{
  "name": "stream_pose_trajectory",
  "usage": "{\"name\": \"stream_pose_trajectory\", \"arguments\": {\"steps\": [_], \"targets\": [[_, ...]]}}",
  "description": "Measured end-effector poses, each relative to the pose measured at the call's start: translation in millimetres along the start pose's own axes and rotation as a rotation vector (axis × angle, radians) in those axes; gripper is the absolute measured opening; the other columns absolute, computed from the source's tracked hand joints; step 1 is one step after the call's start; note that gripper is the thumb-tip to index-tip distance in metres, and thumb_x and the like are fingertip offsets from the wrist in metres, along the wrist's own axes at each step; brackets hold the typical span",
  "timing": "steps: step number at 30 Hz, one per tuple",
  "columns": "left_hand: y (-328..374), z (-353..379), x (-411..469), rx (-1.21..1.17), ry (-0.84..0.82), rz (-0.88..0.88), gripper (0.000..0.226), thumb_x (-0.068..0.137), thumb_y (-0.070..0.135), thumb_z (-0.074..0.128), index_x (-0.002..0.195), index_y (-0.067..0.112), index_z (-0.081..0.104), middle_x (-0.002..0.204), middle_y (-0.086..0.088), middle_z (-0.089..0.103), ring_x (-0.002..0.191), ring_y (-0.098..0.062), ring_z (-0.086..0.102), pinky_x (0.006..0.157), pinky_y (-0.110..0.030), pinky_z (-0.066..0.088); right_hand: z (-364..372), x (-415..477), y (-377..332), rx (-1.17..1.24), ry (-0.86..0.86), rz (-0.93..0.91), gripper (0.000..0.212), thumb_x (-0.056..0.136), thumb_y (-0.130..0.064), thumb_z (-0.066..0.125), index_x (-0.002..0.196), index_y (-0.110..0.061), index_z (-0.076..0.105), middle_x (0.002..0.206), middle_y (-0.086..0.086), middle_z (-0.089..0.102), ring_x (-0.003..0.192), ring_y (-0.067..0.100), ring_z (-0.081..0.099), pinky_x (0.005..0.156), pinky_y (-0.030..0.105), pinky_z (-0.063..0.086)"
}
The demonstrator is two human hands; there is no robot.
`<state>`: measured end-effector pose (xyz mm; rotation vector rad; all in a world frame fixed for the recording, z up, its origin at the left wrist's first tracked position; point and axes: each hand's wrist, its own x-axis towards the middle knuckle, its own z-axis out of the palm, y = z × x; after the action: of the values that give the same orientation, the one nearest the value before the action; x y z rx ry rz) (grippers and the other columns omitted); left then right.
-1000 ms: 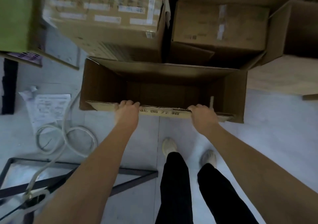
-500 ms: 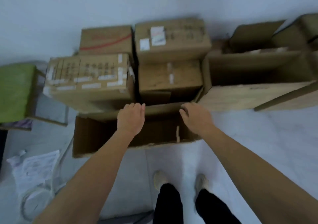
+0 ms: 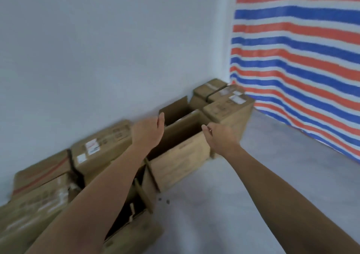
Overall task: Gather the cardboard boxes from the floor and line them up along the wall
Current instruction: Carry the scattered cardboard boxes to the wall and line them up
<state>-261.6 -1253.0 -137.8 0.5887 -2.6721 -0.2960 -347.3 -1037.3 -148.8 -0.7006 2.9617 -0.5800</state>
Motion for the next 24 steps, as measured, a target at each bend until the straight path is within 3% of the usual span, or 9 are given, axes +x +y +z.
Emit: {"name": "stream_pose_trajectory", "arguments": {"steps": [3,6,9,13,16,17,19,21,24], "targets": [[116,18,3,-0.053,0.023,0.130,0.069,0.106,0.044,0.026,0.050,0.012,0.049,0.045,-0.002,0.047,0.045,-0.021,0.051,0.051,-0.032,0.046,-61,-37,100,-0.039,0.066,0.129,0.046,0.106,-0.047,0.030,0.086,-0.018,0.060,0.083,0.002,0.060,0.081,0.027,0.062,0.068,0.033,0.042],[264,38,-6,-0.148,0.031,0.277,0.064,0.106,0.041,0.030,0.050,0.016,0.042,0.049,0.002,0.049,0.048,-0.021,0.051,0.047,-0.028,0.033,-121,-80,213,-0.079,0.117,0.282,0.046,0.105,-0.050,0.031,0.074,-0.022,0.050,0.082,0.003,0.063,0.079,0.025,0.064,0.069,0.033,0.048],[374,50,-25,-0.261,0.012,0.355,0.049,0.105,0.040,0.035,0.066,0.017,0.054,0.065,-0.003,0.055,0.061,-0.018,0.047,0.056,-0.027,0.031,-160,-109,296,-0.071,0.163,0.396,0.044,0.105,-0.051,0.035,0.079,-0.022,0.056,0.077,0.000,0.063,0.068,0.013,0.061,0.069,0.030,0.055],[512,89,-50,-0.437,-0.051,0.549,0.063,0.096,0.067,0.023,0.094,0.017,0.062,0.084,0.005,0.061,0.074,-0.010,0.061,0.063,-0.024,0.046,-202,-157,409,-0.031,0.338,0.566,0.034,0.103,-0.047,0.044,0.085,-0.021,0.057,0.078,-0.003,0.062,0.069,0.016,0.064,0.068,0.030,0.058],[606,124,-57,-0.576,-0.048,0.720,0.043,0.098,0.050,0.045,0.118,0.015,0.060,0.107,0.000,0.068,0.090,-0.010,0.062,0.079,-0.029,0.055,-225,-190,482,-0.060,0.449,0.678,0.024,0.102,-0.044,0.049,0.092,-0.022,0.054,0.082,-0.006,0.059,0.073,0.019,0.065,0.063,0.029,0.053],[637,135,-58,-0.558,-0.075,0.761,0.038,0.099,0.046,0.047,0.112,0.014,0.063,0.103,-0.001,0.069,0.088,-0.013,0.064,0.078,-0.031,0.056,-232,-201,507,-0.082,0.476,0.712,0.024,0.102,-0.044,0.049,0.092,-0.023,0.053,0.082,-0.007,0.057,0.074,0.019,0.066,0.062,0.028,0.050],[704,154,-65,-0.484,-0.166,0.833,0.042,0.102,0.044,0.043,0.079,0.015,0.064,0.077,-0.001,0.067,0.071,-0.018,0.064,0.066,-0.029,0.054,-249,-223,554,-0.139,0.478,0.810,0.028,0.103,-0.045,0.045,0.087,-0.023,0.051,0.080,-0.006,0.055,0.076,0.021,0.066,0.063,0.027,0.042],[781,176,-77,-0.413,-0.212,0.919,0.055,0.103,0.042,0.041,0.054,0.017,0.044,0.052,0.001,0.048,0.051,-0.019,0.049,0.047,-0.025,0.034,-271,-249,605,-0.161,0.498,0.922,0.029,0.103,-0.044,0.046,0.087,-0.022,0.053,0.079,-0.008,0.051,0.075,0.020,0.064,0.064,0.026,0.039],[893,195,-112,-0.425,-0.292,1.103,0.055,0.101,0.038,0.043,0.052,0.016,0.034,0.048,0.002,0.038,0.048,-0.020,0.039,0.046,-0.028,0.018,-308,-299,673,-0.145,0.558,1.131,0.032,0.102,-0.046,0.045,0.087,-0.020,0.057,0.079,-0.005,0.056,0.081,0.022,0.067,0.066,0.026,0.039]]}}
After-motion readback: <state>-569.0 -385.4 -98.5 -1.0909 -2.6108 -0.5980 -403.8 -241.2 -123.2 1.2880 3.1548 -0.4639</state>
